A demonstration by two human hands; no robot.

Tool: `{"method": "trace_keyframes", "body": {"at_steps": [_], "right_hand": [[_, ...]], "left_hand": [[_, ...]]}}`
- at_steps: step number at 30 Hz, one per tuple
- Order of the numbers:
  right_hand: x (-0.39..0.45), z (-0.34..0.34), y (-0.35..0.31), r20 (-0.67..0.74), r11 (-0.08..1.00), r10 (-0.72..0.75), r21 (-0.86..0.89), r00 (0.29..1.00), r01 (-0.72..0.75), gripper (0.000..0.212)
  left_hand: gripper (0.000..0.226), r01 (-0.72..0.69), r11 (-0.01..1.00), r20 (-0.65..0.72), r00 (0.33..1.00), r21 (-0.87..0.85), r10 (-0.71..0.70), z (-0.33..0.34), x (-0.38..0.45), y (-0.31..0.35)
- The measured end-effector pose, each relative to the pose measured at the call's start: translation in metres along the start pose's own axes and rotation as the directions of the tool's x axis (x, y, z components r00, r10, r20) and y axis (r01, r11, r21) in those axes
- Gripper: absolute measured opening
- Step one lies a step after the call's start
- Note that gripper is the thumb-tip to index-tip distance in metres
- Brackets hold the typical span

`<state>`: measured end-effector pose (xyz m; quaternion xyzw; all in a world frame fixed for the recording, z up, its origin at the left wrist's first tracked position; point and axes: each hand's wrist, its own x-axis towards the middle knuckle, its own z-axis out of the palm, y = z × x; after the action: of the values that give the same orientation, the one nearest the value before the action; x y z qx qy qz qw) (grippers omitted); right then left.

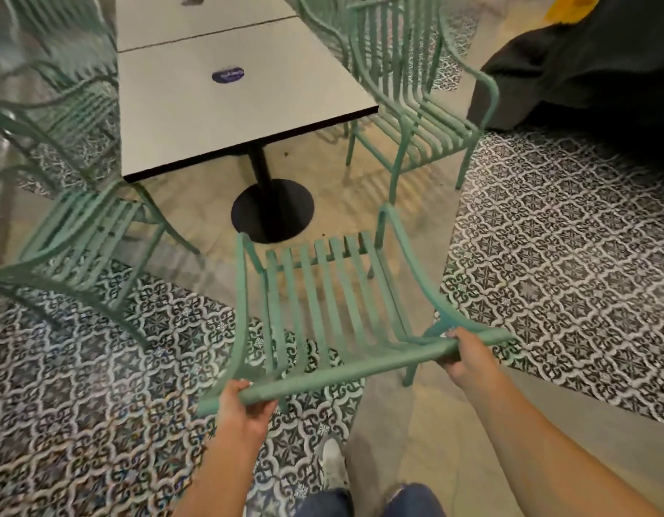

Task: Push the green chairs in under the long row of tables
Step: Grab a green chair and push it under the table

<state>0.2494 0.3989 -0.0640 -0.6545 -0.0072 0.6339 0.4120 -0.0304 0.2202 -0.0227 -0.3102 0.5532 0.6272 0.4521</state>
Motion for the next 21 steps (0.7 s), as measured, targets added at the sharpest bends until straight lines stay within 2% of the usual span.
{"method": "trace_keyframes", "body": {"at_steps": [3, 7, 9, 12, 16, 19, 21], "right_hand": [[0.007, 0.019, -0.016, 0.045, 0.999, 0.01, -0.049, 0.999, -0.008, 0.026], [0.023, 0.042, -0.048, 0.089, 0.987, 0.039, -0.157, 0.995, -0.025, 0.017], [0.031, 0.05, -0.057, 0.09, 0.984, 0.057, -0.171, 0.994, -0.041, 0.027], [0.041, 0.058, -0.072, 0.088, 0.974, 0.081, -0.217, 0.993, -0.06, 0.037], [0.048, 0.058, -0.08, 0.078, 0.963, 0.099, -0.257, 0.992, -0.076, 0.031], [0.049, 0.056, -0.079, 0.101, 0.955, 0.132, -0.278, 0.986, -0.1, 0.014], [0.052, 0.057, -0.078, 0.086, 0.951, 0.138, -0.289, 0.987, -0.108, 0.012]], "left_hand": [[0.008, -0.013, 0.997, -0.035, 0.999, -0.079, 0.01, 0.013, -0.005, -0.004], [0.009, -0.017, 0.987, -0.086, 0.996, -0.162, 0.003, 0.036, -0.015, -0.02], [0.021, -0.008, 0.984, -0.09, 0.996, -0.18, -0.008, 0.046, -0.018, -0.021], [0.018, -0.013, 0.985, -0.118, 0.993, -0.171, -0.008, 0.057, -0.019, -0.028], [0.012, -0.014, 0.981, -0.144, 0.989, -0.195, -0.015, 0.062, -0.02, -0.043], [0.011, -0.011, 0.983, -0.161, 0.987, -0.183, -0.019, 0.06, -0.013, -0.047], [0.011, -0.014, 0.987, -0.174, 0.985, -0.161, -0.014, 0.06, -0.008, -0.046]]}}
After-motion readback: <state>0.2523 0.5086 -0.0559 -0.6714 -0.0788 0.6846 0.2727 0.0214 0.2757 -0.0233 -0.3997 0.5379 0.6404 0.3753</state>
